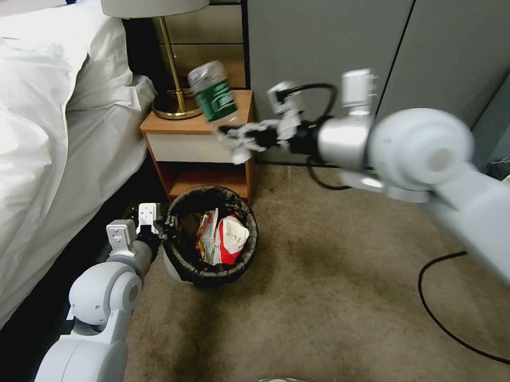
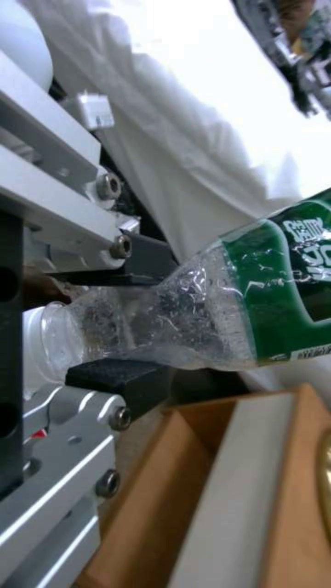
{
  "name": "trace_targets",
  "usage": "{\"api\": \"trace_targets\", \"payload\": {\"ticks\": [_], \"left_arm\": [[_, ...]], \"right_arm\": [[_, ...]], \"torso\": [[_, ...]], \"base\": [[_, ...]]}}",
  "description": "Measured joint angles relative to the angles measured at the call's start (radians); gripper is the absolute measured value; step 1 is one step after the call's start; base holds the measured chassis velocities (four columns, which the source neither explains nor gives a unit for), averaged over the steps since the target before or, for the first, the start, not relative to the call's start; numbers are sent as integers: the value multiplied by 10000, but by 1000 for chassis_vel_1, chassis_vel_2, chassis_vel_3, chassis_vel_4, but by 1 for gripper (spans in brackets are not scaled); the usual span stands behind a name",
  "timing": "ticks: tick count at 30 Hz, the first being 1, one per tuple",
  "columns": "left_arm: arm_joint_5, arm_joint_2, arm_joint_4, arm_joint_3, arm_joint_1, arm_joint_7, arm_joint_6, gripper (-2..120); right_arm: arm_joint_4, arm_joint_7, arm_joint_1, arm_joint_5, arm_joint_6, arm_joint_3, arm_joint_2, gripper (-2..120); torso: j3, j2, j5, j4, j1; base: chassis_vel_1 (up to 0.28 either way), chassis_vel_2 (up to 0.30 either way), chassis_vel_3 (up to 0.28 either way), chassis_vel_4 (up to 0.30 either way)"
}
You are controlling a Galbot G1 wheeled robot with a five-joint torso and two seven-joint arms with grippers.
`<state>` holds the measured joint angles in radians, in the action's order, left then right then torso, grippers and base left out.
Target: Pick up the trash bin, then pick up the garbage from the floor and place it into the trash bin.
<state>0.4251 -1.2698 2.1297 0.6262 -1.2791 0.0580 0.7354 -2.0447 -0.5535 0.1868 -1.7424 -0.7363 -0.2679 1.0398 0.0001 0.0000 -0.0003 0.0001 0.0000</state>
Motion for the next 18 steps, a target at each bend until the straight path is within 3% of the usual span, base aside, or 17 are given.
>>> {"api": "trace_targets", "payload": {"ticks": [2, 7, 18], "left_arm": [[-2, -19, -25, 5, 14, -1, 0, 5], [2, -12, -54, 49, 15, -6, 0, 5], [0, -1, -253, 57, 28, -47, 0, 5]], "right_arm": [[530, -62, 4, 335, 2, -557, 692, 21], [1219, 31, 294, 1121, 5, -1093, 1415, 21], [1867, 304, 1198, 2074, 8, -1328, 1698, 21]], "torso": [[0, 0, 1, 0, 0], [0, 0, 0, 1, 1], [0, 0, 3, -2, 0]], "base": [[0, 0, 0, 0], [0, 0, 0, 0], [0, 0, 0, 0]]}}
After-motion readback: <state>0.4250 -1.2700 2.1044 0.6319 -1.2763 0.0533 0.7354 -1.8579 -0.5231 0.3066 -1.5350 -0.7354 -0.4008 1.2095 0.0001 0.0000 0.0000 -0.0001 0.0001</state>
